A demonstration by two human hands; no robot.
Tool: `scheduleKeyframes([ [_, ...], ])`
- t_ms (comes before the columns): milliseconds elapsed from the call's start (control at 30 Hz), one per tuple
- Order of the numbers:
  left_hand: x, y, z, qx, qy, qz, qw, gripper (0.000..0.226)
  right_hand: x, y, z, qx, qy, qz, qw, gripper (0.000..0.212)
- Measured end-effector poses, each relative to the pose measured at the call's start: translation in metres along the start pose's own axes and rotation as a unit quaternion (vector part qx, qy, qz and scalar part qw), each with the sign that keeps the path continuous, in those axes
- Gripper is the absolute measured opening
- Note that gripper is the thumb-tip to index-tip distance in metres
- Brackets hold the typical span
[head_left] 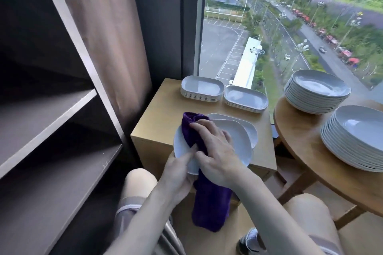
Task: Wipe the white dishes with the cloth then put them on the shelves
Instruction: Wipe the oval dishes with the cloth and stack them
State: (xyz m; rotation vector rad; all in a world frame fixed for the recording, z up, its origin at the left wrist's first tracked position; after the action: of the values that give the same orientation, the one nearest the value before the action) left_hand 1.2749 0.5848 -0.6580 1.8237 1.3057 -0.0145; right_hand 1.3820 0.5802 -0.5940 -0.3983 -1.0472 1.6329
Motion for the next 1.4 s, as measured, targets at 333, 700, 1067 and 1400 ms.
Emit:
scheduleKeyframes([
  [333, 0.008, -0.004, -0.003, -0.022, 0.051, -0.130, 0.990, 0.021, -0.022, -0.004, -0.021, -0.004, 0.126, -0.210, 0.969, 0.079],
  [700, 0.005, -0.008, 0.002, -0.004, 0.058, -0.168, 0.984, 0.025, -0.018, 0.007, -0.024, 0.081, 0.189, -0.125, 0.971, 0.036],
  [1067, 0.004, -0.008, 0.004, -0.014, 0.052, -0.187, 0.981, 0.028, -0.022, -0.016, -0.041, 0.124, 0.232, -0.168, 0.950, 0.029],
  [1400, 0.001, -0.006, 0.004, 0.007, 0.034, -0.143, 0.989, 0.031, -0.034, -0.006, -0.044, 0.250, 0.293, -0.105, 0.917, 0.030],
])
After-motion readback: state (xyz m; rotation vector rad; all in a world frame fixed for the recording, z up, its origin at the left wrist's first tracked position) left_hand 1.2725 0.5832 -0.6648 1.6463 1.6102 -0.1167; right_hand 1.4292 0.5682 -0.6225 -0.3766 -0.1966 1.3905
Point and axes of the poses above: each hand's wrist, its own x-axis towards the middle knuckle, its own y-axis out of the palm, z = x × y, the point moved 4 cm from there along x, towards the middle knuckle, and after that the axes turned 13 degrees about -y, right-handed, at the moved point
